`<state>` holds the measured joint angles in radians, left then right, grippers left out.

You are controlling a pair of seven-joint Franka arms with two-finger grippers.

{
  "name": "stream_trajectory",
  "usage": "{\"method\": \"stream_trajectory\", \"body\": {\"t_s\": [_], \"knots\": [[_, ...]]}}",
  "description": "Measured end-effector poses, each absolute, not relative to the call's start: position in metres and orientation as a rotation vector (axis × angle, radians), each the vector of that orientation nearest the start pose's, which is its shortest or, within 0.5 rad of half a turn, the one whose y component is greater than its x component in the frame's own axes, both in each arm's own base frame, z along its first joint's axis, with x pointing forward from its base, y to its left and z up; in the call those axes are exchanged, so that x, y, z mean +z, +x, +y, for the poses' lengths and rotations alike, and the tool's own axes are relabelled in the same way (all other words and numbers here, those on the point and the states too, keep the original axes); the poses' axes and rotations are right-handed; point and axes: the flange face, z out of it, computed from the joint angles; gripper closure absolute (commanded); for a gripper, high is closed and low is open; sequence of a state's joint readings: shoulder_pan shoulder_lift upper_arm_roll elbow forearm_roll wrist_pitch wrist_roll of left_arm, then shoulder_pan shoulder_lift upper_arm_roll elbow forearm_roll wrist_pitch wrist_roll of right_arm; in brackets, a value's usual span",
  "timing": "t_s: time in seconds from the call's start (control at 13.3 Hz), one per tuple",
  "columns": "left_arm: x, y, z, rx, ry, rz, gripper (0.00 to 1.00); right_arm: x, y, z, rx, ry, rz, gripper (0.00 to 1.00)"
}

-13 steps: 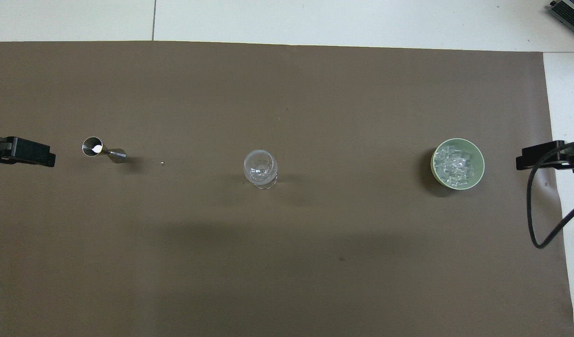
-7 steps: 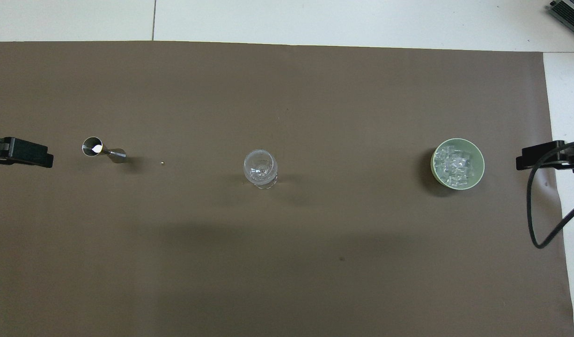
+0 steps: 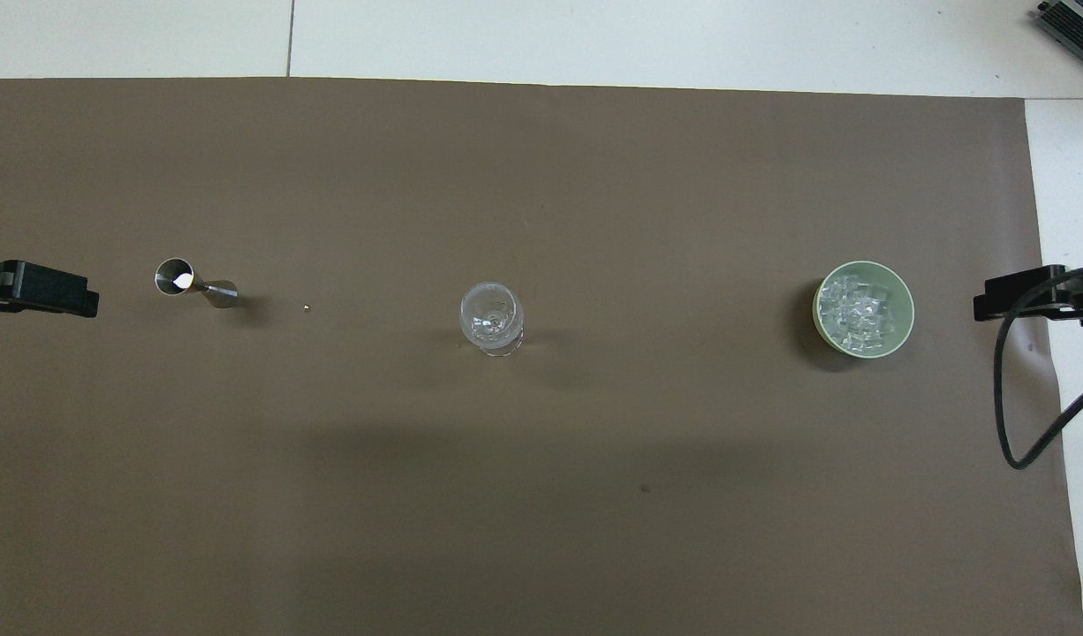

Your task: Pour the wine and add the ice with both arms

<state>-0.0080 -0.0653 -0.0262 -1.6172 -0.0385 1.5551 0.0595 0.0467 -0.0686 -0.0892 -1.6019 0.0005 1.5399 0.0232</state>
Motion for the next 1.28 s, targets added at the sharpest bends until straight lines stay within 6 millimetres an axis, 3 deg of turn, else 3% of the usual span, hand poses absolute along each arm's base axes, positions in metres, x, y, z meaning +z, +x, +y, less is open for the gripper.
{"method": "stream_trajectory", "body": {"t_s": [0.98, 1.28], "knots": [[0.634, 0.533, -0.022, 0.004, -3.175, 0.148, 0.00, 0.644, 0.530, -0.024, -0.010, -3.133, 0.103, 0.00], [0.621, 0.552, -0.022, 0.039, -3.177, 0.148, 0.00, 0.644, 0.530, -0.024, -0.010, -3.133, 0.103, 0.00]]}}
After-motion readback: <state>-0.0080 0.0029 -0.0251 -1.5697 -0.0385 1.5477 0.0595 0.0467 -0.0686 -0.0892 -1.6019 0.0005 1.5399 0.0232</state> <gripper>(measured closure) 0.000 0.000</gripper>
